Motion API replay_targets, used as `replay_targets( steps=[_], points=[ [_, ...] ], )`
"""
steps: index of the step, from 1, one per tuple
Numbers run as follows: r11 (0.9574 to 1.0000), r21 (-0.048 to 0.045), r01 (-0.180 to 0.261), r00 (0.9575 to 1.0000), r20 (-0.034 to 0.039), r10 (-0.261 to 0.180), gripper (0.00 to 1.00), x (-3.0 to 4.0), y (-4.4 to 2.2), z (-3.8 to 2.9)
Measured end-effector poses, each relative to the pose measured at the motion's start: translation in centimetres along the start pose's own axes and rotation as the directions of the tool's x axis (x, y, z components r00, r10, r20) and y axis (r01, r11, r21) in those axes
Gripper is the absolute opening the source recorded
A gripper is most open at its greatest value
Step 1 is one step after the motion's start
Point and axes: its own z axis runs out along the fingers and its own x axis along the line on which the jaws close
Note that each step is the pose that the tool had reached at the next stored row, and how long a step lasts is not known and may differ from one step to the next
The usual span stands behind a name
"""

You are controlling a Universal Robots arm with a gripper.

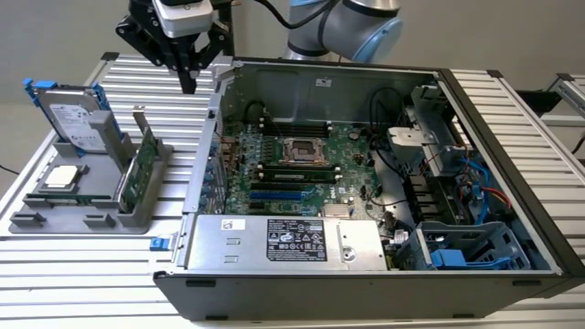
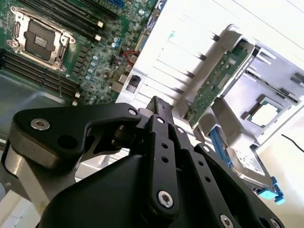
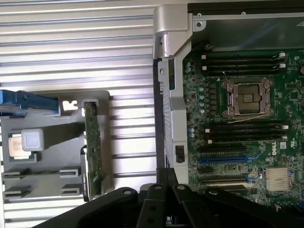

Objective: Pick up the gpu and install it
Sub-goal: 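Reach for the gpu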

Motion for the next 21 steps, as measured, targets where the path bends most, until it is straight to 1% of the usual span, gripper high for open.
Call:
replay_targets(
  steps=[21],
  points=[
    [1.0000,0.0000,0.000,1.0000,0.0000,0.000,0.00,3.38,-0.24,-0.07]
  ],
)
